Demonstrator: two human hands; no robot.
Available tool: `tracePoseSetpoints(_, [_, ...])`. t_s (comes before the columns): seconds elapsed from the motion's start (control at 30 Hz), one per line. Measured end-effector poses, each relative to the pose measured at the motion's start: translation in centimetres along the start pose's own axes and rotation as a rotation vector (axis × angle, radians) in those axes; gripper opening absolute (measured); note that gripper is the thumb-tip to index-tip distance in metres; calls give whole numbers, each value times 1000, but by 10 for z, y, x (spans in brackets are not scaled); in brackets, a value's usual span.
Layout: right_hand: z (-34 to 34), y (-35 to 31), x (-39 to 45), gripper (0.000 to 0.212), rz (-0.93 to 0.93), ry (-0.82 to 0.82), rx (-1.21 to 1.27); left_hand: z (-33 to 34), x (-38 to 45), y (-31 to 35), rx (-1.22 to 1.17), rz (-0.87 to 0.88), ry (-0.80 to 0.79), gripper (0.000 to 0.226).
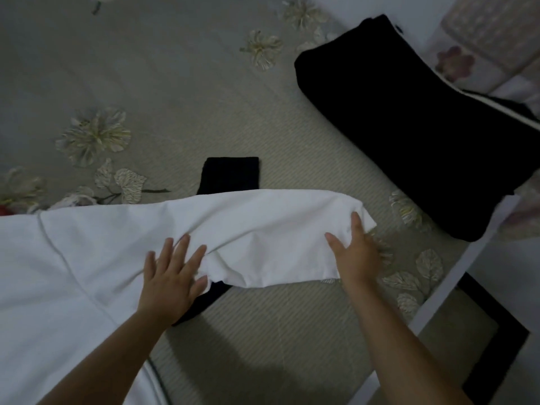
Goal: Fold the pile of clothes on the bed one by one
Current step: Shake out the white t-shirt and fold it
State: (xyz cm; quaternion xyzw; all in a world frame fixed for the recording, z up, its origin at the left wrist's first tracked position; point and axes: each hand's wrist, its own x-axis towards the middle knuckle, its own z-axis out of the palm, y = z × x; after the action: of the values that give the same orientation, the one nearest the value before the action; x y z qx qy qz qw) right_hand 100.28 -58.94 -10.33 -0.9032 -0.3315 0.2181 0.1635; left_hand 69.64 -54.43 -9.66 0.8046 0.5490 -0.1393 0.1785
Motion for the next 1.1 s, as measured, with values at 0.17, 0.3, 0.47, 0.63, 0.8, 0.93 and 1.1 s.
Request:
tracePoseSetpoints(0.17, [-9, -40, -19, 67, -113, -7, 336, -14, -12, -10, -82, -27, 74, 105])
tracePoseSetpoints(0.3, [-6, -121, -72, 68, -298, -140, 557, -27, -58, -54, -153, -146, 165, 104])
tracePoseSetpoints(0.47, [32, -227, -174, 71, -634, -340, 572, -19, -155, -148, -237, -399, 293, 103])
tracePoseSetpoints(0.63, [98, -300, -312, 70, -891, -493, 445, 13, -285, -252, -248, -614, 361, 93])
tracePoseSetpoints(0.8, [178, -344, -449, 69, -1064, -604, 306, 61, -397, -343, -341, -804, 378, 97])
tracePoseSetpoints(0.93, [229, -367, -523, 66, -1117, -568, 240, 97, -455, -395, -402, -870, 376, 93])
tracePoseSetpoints(1.1, [286, -395, -579, 68, -1235, -532, -70, 130, -489, -434, -667, -1008, 489, 77])
